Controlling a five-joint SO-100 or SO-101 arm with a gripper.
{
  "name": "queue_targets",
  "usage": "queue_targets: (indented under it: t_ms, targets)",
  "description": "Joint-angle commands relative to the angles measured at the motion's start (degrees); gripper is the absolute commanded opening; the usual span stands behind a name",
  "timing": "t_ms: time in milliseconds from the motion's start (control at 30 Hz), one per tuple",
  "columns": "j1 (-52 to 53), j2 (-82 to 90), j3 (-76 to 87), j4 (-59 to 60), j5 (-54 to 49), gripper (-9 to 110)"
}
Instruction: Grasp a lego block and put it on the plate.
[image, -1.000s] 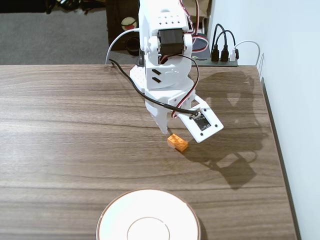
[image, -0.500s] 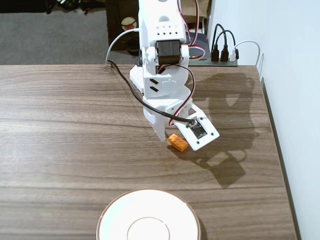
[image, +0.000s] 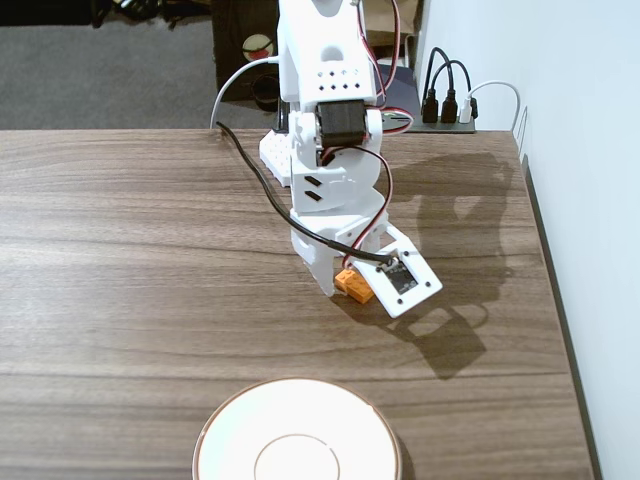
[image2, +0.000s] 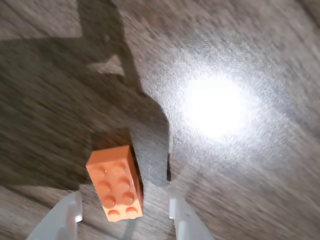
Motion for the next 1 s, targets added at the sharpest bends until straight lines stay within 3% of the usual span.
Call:
queue_targets:
  t_ms: [0, 200, 600, 967]
  targets:
    - [-0.7, -0.3, -0.3, -0.6, 0.5, 20]
    - [-1.1, -0.6, -0.3, -1.2, 1.6, 8]
    - [-2.0, 1.8, 0.6, -1.2, 3.5, 7]
    - [-1.4, 16.3, -0.6, 3.7, 9.8, 7]
